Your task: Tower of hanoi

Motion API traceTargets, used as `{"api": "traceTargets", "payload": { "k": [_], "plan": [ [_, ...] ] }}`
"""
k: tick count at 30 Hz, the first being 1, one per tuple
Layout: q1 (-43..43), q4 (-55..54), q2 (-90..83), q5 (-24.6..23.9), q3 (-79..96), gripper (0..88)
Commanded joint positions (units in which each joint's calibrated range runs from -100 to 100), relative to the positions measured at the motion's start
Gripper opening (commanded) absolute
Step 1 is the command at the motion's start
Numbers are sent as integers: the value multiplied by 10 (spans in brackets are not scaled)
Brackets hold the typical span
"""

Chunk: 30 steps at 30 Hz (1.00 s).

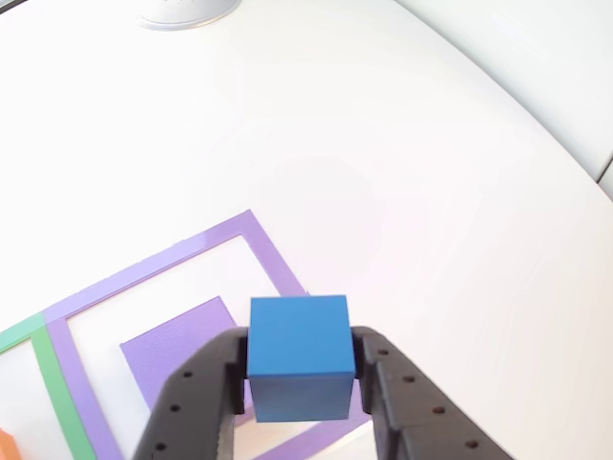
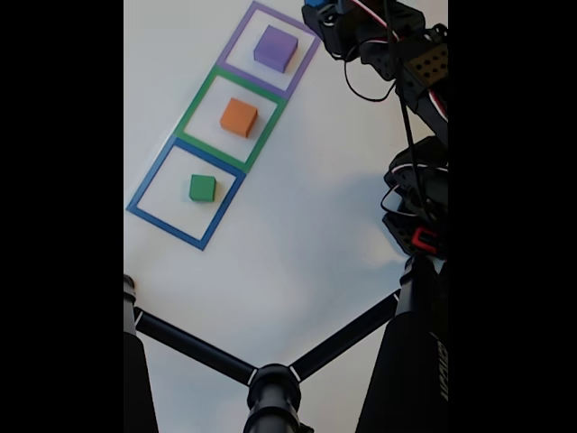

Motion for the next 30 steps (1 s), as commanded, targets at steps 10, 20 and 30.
{"api": "traceTargets", "payload": {
  "k": [10,20,30],
  "plan": [
    [-31,-480,301,0,61,27],
    [-84,-592,392,0,71,26],
    [-87,-675,474,0,71,25]
  ]
}}
